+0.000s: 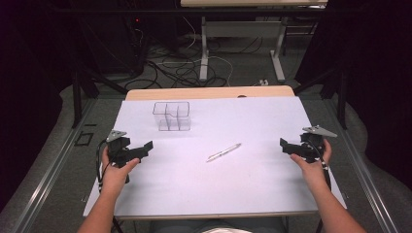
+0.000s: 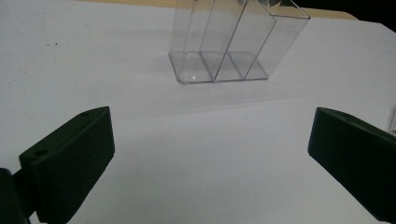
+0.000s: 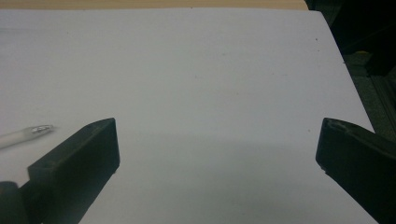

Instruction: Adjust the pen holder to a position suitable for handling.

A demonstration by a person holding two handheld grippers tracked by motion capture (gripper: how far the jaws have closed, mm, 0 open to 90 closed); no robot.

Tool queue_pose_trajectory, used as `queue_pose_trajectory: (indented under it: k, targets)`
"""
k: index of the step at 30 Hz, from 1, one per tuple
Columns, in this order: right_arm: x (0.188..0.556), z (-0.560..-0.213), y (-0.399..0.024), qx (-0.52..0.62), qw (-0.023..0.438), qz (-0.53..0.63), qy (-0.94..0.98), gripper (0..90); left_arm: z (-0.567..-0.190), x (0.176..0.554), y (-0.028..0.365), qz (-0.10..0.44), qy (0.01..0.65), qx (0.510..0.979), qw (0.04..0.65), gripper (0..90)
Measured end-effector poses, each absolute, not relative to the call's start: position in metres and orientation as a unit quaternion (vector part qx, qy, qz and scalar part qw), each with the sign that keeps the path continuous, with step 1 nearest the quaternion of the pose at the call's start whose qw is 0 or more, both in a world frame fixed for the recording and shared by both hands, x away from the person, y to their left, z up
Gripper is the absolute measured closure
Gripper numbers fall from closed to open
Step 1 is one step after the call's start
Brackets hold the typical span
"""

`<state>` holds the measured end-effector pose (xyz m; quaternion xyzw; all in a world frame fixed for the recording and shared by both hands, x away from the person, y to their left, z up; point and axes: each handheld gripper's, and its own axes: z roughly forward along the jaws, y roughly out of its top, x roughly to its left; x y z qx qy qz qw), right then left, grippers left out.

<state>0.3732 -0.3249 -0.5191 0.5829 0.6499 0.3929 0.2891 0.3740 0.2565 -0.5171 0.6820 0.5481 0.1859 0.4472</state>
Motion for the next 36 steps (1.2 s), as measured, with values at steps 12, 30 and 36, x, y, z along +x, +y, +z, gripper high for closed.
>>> queue_pose_trajectory:
  k: [12, 30, 36]
  targets:
    - [0.368, -0.521, -0.319, 0.584, 0.280, 0.394, 0.652, 0.0, -0.503, 0.382, 0.252, 0.198, 0.541, 0.674, 0.462, 14.0]
    - [0.365, -0.524, -0.312, 0.583, 0.270, 0.391, 0.659, 2.1, -0.460, 0.422, 0.241, 0.231, 0.536, 0.682, 0.441, 30.0]
    - [0.364, -0.524, -0.311, 0.584, 0.267, 0.394, 0.658, 3.5, -0.441, 0.437, 0.236, 0.250, 0.534, 0.679, 0.438, 40.4]
